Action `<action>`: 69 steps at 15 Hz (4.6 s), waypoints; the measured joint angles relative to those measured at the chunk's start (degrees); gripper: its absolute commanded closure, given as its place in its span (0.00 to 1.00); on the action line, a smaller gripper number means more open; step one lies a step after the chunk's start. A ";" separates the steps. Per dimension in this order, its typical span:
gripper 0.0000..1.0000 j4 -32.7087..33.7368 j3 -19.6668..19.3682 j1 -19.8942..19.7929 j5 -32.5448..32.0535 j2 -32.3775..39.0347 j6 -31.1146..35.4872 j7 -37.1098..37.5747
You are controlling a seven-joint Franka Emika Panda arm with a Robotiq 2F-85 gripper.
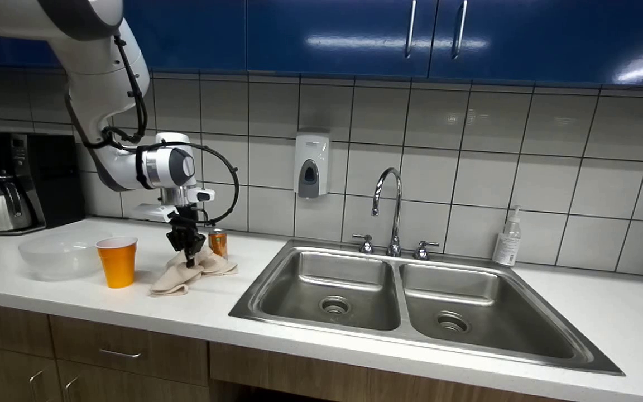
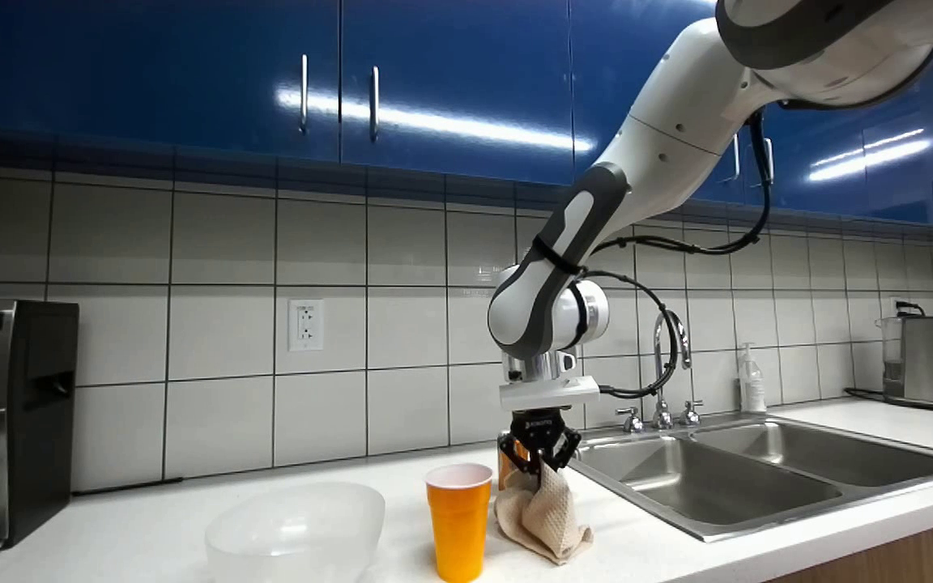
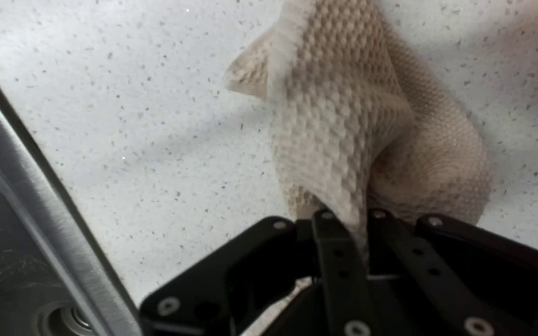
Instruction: Pick up the towel and place it in the bowl
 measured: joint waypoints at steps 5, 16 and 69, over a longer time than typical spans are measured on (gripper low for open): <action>0.99 -0.84 -0.01 0.40 -0.02 -0.86 0.01 -0.75; 0.99 -10.45 -0.28 4.54 -4.89 -15.04 2.16 -1.09; 0.99 -17.56 30.19 1.99 -22.21 -40.88 5.97 2.29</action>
